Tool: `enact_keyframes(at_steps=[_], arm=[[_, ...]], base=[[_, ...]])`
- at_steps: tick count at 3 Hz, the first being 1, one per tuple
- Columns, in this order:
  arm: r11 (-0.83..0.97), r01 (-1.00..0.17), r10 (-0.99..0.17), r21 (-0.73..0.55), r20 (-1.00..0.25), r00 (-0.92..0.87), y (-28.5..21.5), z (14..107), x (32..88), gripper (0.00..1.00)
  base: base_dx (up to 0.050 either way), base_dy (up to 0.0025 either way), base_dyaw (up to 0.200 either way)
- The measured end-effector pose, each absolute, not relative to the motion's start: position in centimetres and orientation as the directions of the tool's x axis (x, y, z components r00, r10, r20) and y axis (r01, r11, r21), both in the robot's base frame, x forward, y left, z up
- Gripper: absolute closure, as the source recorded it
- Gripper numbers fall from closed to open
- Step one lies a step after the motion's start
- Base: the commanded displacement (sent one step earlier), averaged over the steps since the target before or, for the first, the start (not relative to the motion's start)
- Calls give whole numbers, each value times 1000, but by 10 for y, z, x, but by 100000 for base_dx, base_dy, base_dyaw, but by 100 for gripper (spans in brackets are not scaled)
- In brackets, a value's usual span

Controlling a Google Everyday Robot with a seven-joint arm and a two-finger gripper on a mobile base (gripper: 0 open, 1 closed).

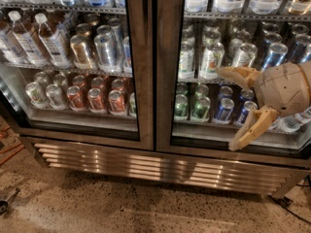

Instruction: Open right fridge door

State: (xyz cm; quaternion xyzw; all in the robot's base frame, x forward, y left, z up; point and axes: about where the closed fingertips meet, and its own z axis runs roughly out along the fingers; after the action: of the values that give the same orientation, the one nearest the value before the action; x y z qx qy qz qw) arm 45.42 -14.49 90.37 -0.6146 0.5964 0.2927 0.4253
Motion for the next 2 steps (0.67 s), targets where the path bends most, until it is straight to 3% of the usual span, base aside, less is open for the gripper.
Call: enact_keyframes(at_steps=[1,2], arm=[[42,-988,-386,-146,-915,119,-143,907,453,0],[-37,-994,-142,-101,-984,105,-141,910,450,0]], base=[[0,0,0],[0,0,0]])
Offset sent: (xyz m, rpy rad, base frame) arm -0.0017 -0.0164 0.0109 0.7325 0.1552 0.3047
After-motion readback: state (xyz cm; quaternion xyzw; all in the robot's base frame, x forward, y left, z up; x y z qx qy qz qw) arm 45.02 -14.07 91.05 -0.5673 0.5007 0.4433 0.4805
